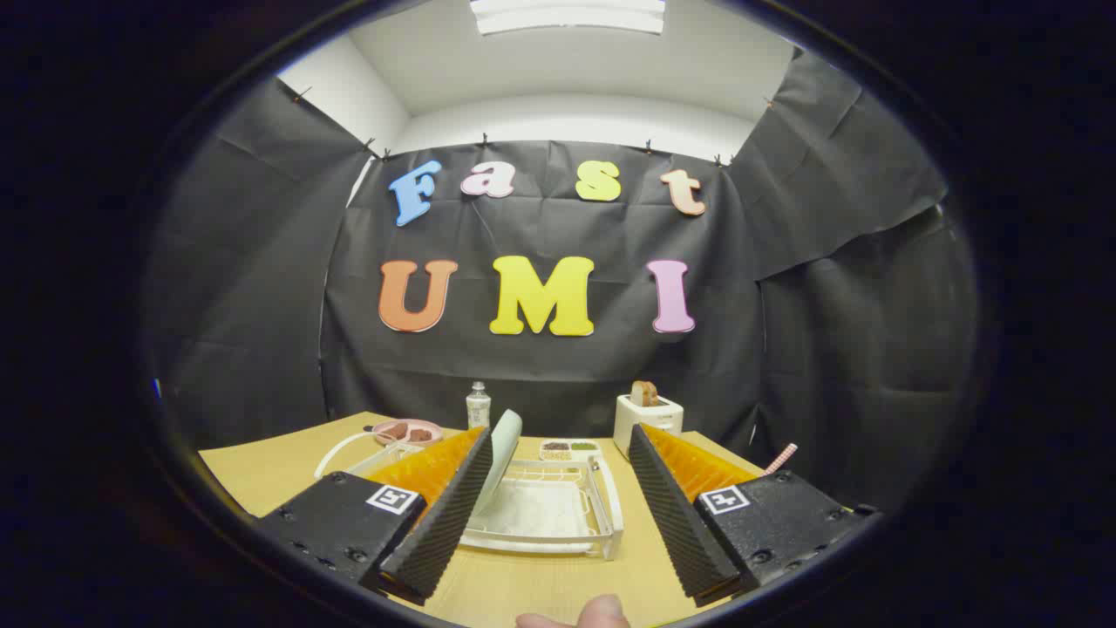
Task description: Take the plate from the dish rack, then take the spoon from the basket and place it into the plate.
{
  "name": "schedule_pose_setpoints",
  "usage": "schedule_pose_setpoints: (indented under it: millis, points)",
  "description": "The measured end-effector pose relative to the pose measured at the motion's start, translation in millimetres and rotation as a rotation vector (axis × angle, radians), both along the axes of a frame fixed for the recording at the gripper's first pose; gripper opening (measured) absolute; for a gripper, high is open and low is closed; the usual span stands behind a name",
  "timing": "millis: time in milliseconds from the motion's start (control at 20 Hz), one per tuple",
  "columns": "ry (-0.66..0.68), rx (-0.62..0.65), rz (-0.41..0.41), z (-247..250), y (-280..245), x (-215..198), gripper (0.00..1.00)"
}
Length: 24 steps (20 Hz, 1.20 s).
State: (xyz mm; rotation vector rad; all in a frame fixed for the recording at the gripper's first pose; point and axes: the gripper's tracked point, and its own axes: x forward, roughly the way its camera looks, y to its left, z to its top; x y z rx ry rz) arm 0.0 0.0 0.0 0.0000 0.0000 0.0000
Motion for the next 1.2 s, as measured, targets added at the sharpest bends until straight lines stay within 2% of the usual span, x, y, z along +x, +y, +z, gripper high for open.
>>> schedule_pose_setpoints:
  millis: [1200]
  points:
    - [0.081, -0.006, 0.067, -8, 42, 40, 1.00]
